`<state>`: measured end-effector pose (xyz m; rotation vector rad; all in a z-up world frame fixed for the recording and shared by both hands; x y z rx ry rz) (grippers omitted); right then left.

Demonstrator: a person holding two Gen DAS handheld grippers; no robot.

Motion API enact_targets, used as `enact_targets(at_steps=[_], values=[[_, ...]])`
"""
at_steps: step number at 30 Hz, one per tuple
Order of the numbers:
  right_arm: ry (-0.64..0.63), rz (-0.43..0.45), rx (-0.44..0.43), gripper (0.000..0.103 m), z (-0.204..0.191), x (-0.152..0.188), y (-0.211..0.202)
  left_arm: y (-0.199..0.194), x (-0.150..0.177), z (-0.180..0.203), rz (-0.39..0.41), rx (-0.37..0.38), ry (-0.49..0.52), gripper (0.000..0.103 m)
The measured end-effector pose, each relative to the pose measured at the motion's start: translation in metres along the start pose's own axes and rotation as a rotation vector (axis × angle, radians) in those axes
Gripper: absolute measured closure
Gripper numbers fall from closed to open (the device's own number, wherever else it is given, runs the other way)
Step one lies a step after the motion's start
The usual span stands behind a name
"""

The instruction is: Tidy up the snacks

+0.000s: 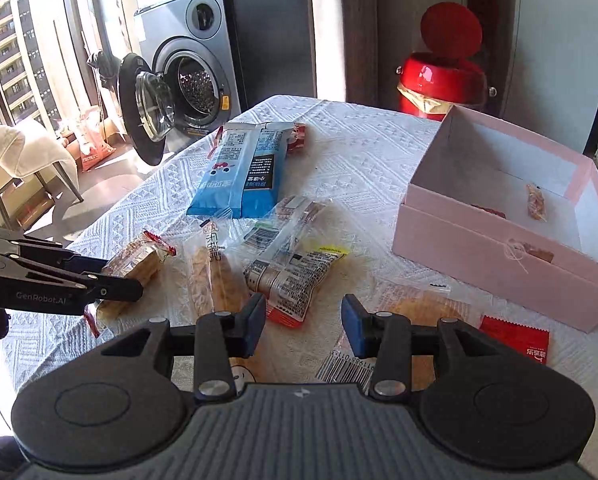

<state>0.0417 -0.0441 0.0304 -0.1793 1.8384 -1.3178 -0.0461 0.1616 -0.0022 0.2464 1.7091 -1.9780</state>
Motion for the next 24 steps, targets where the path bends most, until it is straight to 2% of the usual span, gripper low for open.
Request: enact_targets(at_steps=[3, 6, 7, 11, 12, 13, 16, 19, 24], values=[[-0.005, -0.046, -0.014, 0.061, -0.007, -0.017, 0.025, 0.001, 0.001, 0.001, 0.017, 0.003, 0.009, 0.060], [0.040, -0.092, -0.001, 0.043, -0.010, -0.030, 0.053, 0.002, 0.002, 0.001, 0.033, 0.013, 0.018, 0.060], [0.049, -0.081, 0.002, 0.041, -0.010, -0.033, 0.056, 0.002, 0.001, 0.001, 0.037, 0.018, 0.017, 0.060], [0.035, -0.086, 0.038, 0.041, -0.017, -0.033, 0.058, 0.005, -0.003, 0.001, 0.044, 0.029, 0.023, 0.059], [0.020, -0.089, 0.049, 0.047, -0.019, -0.030, 0.056, 0.005, -0.003, 0.002, 0.046, 0.028, 0.035, 0.058], [0.004, -0.090, 0.060, 0.061, -0.020, -0.027, 0.052, 0.005, -0.003, 0.003, 0.048, 0.023, 0.051, 0.058], [-0.020, -0.098, 0.048, 0.092, -0.017, -0.015, 0.034, 0.005, 0.000, 0.005, 0.062, 0.010, 0.080, 0.058], [-0.006, -0.063, 0.008, 0.096, -0.006, -0.001, 0.005, 0.003, 0.001, 0.003, 0.063, 0.018, 0.062, 0.062], [0.019, -0.015, 0.032, 0.096, 0.015, 0.013, -0.029, -0.013, -0.003, -0.006, 0.101, 0.134, -0.026, 0.062]])
Point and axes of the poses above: each gripper's, at about its wrist camera, not at the fingertips, and y roughly the way its jaws point, z to its right, x to its underside, the point moved 3 cm from there along y, roughly the way its jaws point, and after that the axes turned 11 degrees about -z, right-handed, at the moved point
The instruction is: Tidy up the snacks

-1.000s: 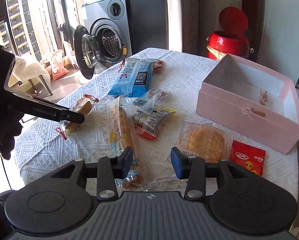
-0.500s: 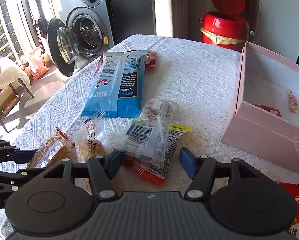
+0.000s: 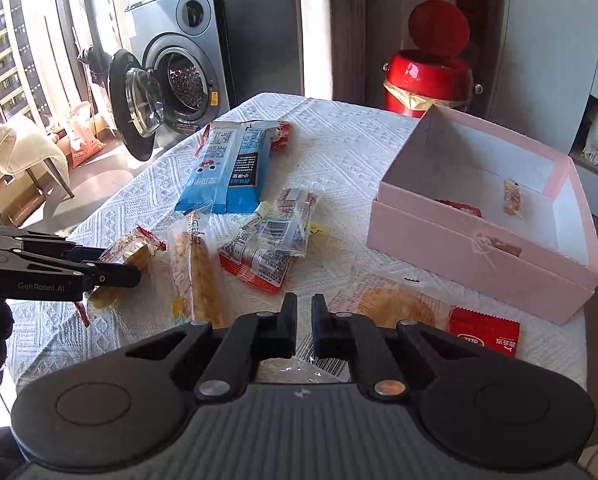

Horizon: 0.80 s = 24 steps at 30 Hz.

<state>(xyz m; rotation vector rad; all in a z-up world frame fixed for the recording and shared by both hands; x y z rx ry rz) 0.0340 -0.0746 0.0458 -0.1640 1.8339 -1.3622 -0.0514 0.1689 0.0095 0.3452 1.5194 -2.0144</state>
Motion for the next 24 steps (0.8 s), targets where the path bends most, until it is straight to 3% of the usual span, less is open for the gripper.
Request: enact_targets(at_steps=[3, 5, 6, 7, 12, 16, 18, 20, 24], values=[[0.013, 0.019, 0.026, 0.092, 0.006, 0.000, 0.000, -0.014, -0.006, 0.008, 0.046, 0.005, 0.009, 0.062], [0.032, 0.024, 0.024, 0.075, 0.006, -0.009, 0.007, -0.020, -0.008, 0.014, 0.056, 0.003, 0.023, 0.062], [0.045, 0.030, 0.016, 0.060, 0.007, -0.014, 0.010, -0.021, -0.009, 0.016, 0.055, 0.002, 0.027, 0.062], [0.067, 0.042, 0.003, 0.051, 0.006, -0.024, 0.015, -0.021, -0.009, 0.017, 0.052, 0.003, 0.030, 0.062], [0.063, 0.053, -0.018, 0.051, -0.010, -0.079, 0.047, -0.014, -0.004, 0.019, 0.032, 0.013, 0.036, 0.062], [0.036, 0.001, 0.081, 0.051, -0.024, -0.109, 0.091, -0.014, 0.001, 0.017, 0.023, 0.026, 0.039, 0.062], [0.047, -0.061, 0.113, 0.052, -0.024, -0.113, 0.111, -0.016, 0.003, 0.014, 0.024, 0.031, 0.036, 0.062], [0.064, -0.117, 0.108, 0.065, -0.021, -0.110, 0.121, -0.017, 0.005, 0.013, 0.025, 0.037, 0.032, 0.062], [0.075, -0.097, 0.025, 0.068, -0.014, -0.088, 0.090, -0.014, 0.008, 0.024, 0.010, 0.066, 0.063, 0.062]])
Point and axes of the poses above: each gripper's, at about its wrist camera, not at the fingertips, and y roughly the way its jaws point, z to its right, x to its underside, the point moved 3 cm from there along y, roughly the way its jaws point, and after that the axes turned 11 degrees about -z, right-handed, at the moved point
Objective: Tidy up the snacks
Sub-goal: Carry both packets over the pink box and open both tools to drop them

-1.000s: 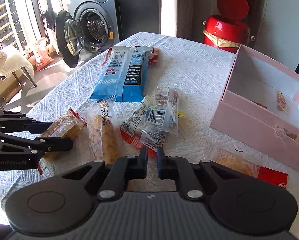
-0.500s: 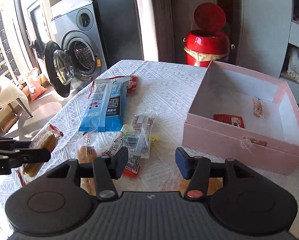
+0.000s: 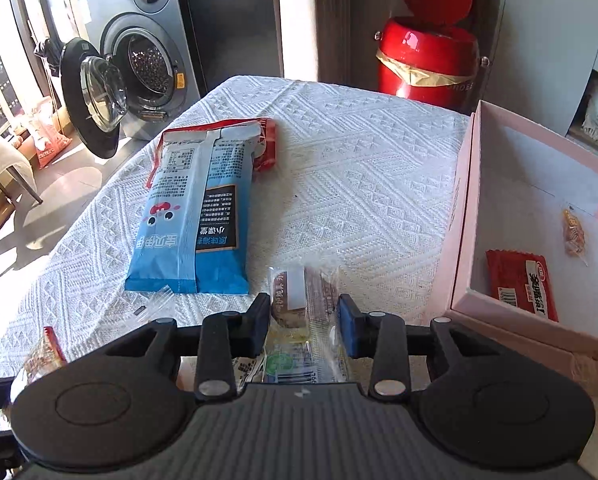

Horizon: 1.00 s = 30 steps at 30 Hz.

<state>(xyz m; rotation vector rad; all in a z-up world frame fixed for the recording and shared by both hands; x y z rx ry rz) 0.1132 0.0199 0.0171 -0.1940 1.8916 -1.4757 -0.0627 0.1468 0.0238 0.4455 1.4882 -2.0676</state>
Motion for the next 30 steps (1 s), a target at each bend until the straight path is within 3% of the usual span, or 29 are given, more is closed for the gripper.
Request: enact_targets(at_steps=[5, 9, 12, 14, 17, 19, 21, 25, 28, 30], values=[[-0.050, 0.116, -0.035, 0.068, 0.019, 0.055, -0.078, 0.011, 0.000, 0.043, -0.042, 0.112, 0.107, 0.062], [0.004, 0.252, 0.076, 0.068, 0.054, 0.100, -0.134, 0.011, -0.020, 0.080, -0.034, 0.181, 0.183, 0.062], [0.076, 0.325, 0.175, 0.067, 0.081, 0.124, -0.160, 0.000, -0.058, 0.115, 0.049, 0.186, 0.275, 0.062], [0.140, 0.346, 0.192, 0.067, 0.102, 0.135, -0.169, -0.008, -0.097, 0.143, 0.158, 0.190, 0.322, 0.062], [0.198, 0.352, 0.202, 0.067, 0.124, 0.140, -0.170, -0.006, -0.152, 0.170, 0.269, 0.238, 0.306, 0.062], [0.212, 0.352, 0.210, 0.067, 0.131, 0.142, -0.167, 0.010, -0.183, 0.179, 0.285, 0.292, 0.263, 0.058], [0.212, 0.346, 0.205, 0.067, 0.134, 0.143, -0.162, 0.040, -0.206, 0.182, 0.235, 0.283, 0.216, 0.058], [0.215, 0.339, 0.216, 0.067, 0.140, 0.149, -0.153, 0.074, -0.200, 0.167, 0.194, 0.250, 0.168, 0.058], [0.228, 0.330, 0.226, 0.067, 0.149, 0.154, -0.146, 0.079, -0.173, 0.143, 0.164, 0.248, 0.119, 0.058], [0.248, 0.311, 0.224, 0.067, 0.155, 0.155, -0.139, 0.079, -0.152, 0.127, 0.143, 0.204, 0.097, 0.058]])
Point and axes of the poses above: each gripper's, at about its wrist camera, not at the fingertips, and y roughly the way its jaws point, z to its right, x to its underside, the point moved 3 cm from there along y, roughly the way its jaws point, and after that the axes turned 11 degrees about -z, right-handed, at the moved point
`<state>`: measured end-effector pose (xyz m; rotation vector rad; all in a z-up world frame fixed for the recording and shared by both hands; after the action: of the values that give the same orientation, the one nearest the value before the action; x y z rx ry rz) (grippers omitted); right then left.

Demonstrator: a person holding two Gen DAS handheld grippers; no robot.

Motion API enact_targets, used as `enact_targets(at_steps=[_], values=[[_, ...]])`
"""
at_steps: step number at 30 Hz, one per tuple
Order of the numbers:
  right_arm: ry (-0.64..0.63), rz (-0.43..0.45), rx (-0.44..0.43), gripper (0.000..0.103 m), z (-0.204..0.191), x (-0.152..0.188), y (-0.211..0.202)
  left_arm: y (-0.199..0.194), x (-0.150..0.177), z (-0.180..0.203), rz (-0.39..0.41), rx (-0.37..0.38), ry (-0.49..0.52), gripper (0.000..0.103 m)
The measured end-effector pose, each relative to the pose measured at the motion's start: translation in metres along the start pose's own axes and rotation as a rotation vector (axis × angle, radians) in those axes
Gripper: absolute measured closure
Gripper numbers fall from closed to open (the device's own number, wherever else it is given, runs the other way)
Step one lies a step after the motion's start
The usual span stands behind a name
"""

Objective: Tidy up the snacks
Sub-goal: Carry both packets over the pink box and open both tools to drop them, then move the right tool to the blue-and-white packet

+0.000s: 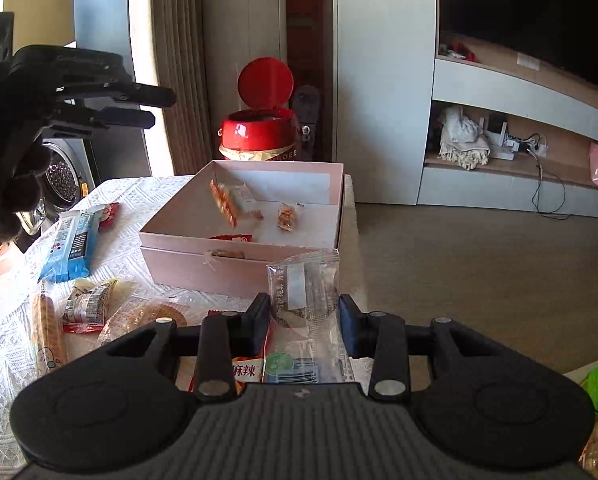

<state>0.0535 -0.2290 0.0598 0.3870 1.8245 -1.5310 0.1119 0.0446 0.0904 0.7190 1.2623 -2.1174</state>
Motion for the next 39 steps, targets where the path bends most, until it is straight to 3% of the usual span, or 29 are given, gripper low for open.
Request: enact_targets(at_steps=[3, 6, 11, 12, 14, 17, 20, 29, 33, 39], values=[[0.012, -0.013, -0.009, 0.067, 0.004, -0.003, 0.010, -0.016, 0.039, -0.018, -0.046, -0.094, -0.009, 0.058], [0.008, 0.027, -0.032, 0.067, 0.001, -0.019, 0.008, -0.023, 0.067, -0.023, -0.145, -0.168, 0.008, 0.058], [-0.011, 0.146, -0.068, 0.066, -0.014, -0.094, 0.004, -0.024, 0.086, -0.010, -0.206, -0.265, 0.116, 0.058], [-0.002, 0.171, -0.071, 0.062, -0.016, -0.113, 0.007, -0.023, 0.087, -0.009, -0.212, -0.269, 0.126, 0.058], [0.005, 0.193, -0.066, 0.039, -0.020, -0.144, 0.017, -0.022, 0.091, -0.008, -0.225, -0.293, 0.145, 0.058], [0.018, 0.084, -0.066, 0.035, -0.027, -0.167, 0.040, -0.023, 0.099, -0.006, -0.231, -0.334, 0.175, 0.058], [0.001, 0.033, -0.169, 0.035, -0.039, -0.143, 0.044, -0.020, 0.103, -0.008, -0.240, -0.372, 0.199, 0.058], [-0.184, -0.071, -0.163, 0.035, -0.088, -0.033, 0.046, -0.017, 0.116, -0.030, -0.277, -0.440, 0.195, 0.059], [-0.252, -0.072, -0.131, 0.035, -0.108, -0.012, 0.045, -0.023, 0.119, -0.039, -0.276, -0.459, 0.185, 0.059], [-0.270, -0.134, -0.162, 0.035, -0.126, 0.000, 0.059, -0.034, 0.120, -0.058, -0.268, -0.486, 0.140, 0.059]])
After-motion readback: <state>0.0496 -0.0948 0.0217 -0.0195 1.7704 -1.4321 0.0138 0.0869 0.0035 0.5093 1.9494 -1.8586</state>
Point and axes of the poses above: each gripper's, at about its wrist camera, not at the fingertips, and y roughly the way its jaws point, z to its right, x to its underside, the point moved 3 cm from there along y, roughly the way its jaws point, and after that the axes turned 11 degrees about -z, right-handed, at the moved point
